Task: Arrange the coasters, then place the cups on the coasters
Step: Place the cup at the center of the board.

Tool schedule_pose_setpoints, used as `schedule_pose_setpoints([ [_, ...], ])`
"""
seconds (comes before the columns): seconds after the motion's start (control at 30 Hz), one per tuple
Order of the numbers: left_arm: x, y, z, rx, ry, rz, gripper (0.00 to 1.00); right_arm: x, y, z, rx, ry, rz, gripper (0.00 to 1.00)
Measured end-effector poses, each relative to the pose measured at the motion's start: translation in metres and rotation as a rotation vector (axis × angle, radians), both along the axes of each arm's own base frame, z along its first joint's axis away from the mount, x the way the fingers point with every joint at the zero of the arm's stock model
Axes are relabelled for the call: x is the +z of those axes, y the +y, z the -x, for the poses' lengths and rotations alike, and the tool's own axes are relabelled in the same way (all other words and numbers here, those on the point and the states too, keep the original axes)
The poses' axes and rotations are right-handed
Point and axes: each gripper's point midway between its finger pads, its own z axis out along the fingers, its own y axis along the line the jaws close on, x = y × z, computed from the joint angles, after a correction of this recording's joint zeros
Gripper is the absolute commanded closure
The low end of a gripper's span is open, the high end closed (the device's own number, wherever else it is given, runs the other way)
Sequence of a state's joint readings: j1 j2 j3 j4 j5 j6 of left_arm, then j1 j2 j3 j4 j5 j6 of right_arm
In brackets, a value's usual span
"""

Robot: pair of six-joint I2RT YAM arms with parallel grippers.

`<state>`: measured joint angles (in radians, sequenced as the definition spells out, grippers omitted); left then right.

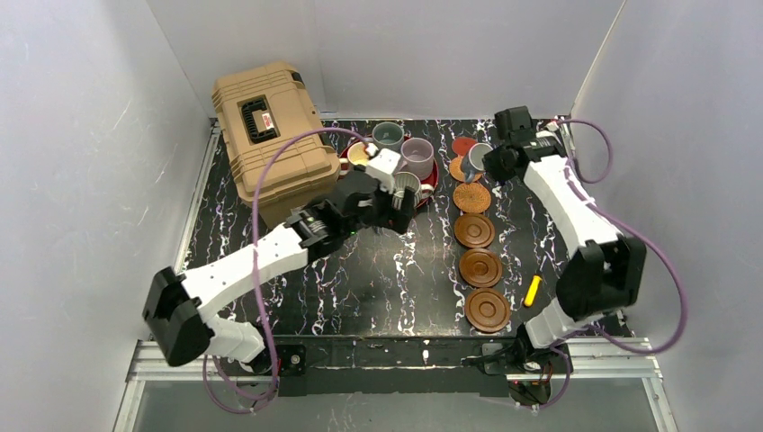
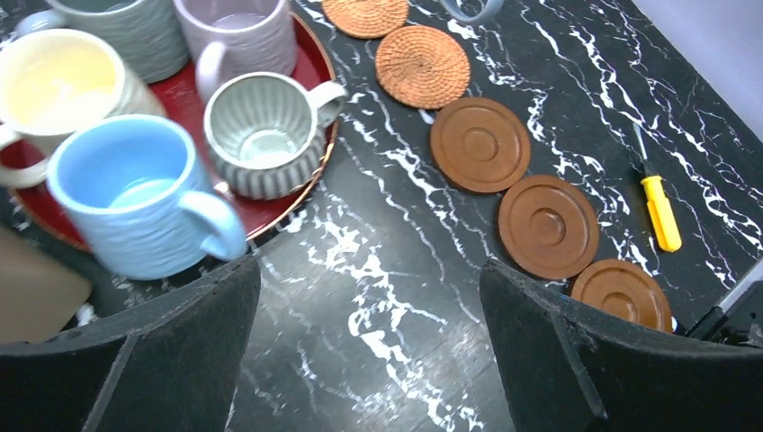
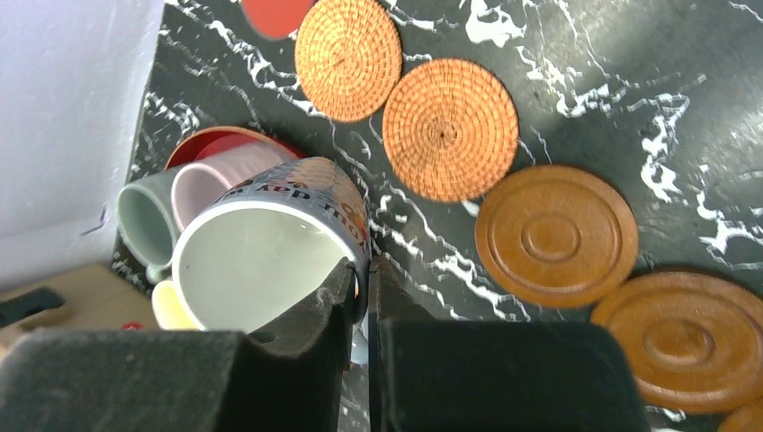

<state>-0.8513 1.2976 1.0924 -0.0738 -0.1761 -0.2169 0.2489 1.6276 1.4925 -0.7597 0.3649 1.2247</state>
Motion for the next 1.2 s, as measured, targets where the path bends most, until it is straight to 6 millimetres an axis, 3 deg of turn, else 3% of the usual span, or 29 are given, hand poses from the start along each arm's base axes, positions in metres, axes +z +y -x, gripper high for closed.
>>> schedule_pose_setpoints([
  [0.17,-0.014,-0.041,-0.003,-0.031,0.005,-0.021,0.08,0.037,0.001,0.032,0.033,-0.086,-0.062,0.99],
  [0.3,-0.02,-0.066,-0.006,-0.038,-0.015,-0.039,0.07,0.052,0.003,0.052,0.057,-0.125,-0.1,0.99],
  [0.57,-0.014,-0.114,0.004,-0.105,-0.107,-0.066,0.07,0.046,0.006,0.075,0.073,-0.079,-0.133,0.99],
  [0.9,-0.029,-0.156,0.006,-0.17,-0.183,-0.148,0.08,0.038,0.011,0.094,0.085,-0.038,-0.184,0.99],
  [1.0,-0.028,-0.167,-0.002,-0.153,-0.223,-0.179,0.15,0.034,0.012,0.096,0.082,-0.026,-0.193,0.99],
  [1.2,-0.031,-0.174,-0.025,-0.062,-0.305,-0.276,0.52,0.036,0.014,0.098,0.078,-0.029,-0.21,0.99],
])
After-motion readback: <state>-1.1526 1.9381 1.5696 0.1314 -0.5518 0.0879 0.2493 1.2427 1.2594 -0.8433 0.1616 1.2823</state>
